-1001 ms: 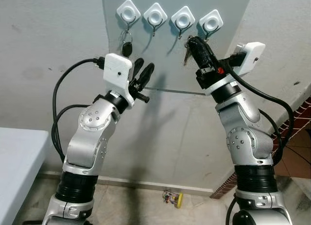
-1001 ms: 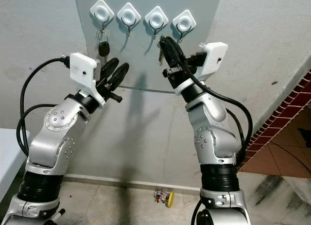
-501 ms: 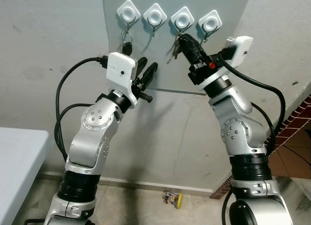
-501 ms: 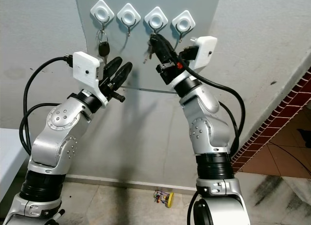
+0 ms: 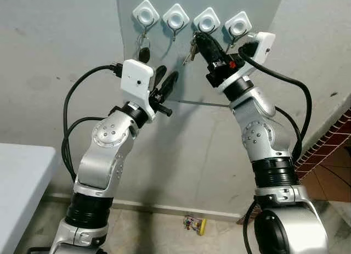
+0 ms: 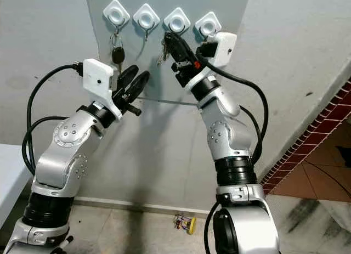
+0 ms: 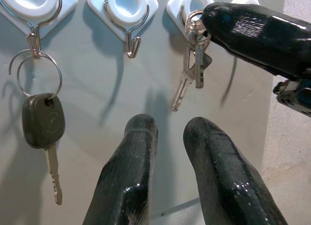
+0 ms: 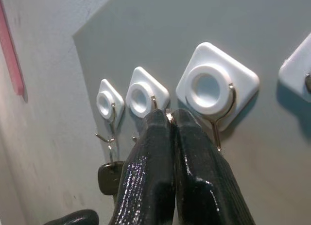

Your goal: Hang keys on a hook

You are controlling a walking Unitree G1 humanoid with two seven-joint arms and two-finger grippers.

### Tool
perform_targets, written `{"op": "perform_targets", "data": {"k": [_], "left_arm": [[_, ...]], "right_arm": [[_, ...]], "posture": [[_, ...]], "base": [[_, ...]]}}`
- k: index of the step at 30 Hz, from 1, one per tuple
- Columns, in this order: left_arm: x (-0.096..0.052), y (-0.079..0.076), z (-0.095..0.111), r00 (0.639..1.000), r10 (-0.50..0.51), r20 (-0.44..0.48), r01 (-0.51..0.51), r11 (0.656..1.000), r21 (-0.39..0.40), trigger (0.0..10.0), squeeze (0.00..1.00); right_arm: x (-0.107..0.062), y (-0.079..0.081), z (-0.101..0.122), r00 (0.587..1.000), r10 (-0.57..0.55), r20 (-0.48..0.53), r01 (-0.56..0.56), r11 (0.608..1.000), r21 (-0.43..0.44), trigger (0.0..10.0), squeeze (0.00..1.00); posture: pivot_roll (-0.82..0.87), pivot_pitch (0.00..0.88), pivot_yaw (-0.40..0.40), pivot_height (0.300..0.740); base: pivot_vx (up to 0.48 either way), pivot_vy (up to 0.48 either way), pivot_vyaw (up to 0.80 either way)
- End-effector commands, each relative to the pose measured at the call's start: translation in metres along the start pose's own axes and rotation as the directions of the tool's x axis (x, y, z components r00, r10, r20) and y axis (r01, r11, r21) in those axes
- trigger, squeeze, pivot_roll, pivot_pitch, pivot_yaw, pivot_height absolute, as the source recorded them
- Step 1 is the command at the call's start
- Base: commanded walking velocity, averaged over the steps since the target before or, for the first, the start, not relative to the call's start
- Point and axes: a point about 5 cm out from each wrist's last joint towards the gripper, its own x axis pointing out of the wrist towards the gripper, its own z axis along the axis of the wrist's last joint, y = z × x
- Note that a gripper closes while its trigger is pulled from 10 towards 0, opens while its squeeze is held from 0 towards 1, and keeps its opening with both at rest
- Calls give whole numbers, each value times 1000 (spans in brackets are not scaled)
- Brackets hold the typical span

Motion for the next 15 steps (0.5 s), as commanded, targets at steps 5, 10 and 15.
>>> {"op": "perform_targets", "data": {"k": [5, 10, 15], "left_arm": [[1, -4, 6, 1000, -21, 12, 21, 1000, 12, 10000, 0], [0, -3, 6, 1000, -19, 8, 18, 1000, 13, 10000, 0], [0, -3, 6, 1000, -22, 3, 22, 1000, 8, 10000, 0]], "right_arm": [[3, -10, 9, 998, -44, 34, 44, 999, -10, 10000, 0], [-8, -17, 6, 996, -78, 31, 78, 997, -4, 10000, 0], [-18, -22, 4, 995, -99, 25, 100, 995, -3, 10000, 0]], "posture": [[-81, 12, -70, 740], [-84, 20, -69, 740], [-92, 24, -63, 740]], "base": [[0, 0, 0], [0, 0, 0], [0, 0, 0]]}}
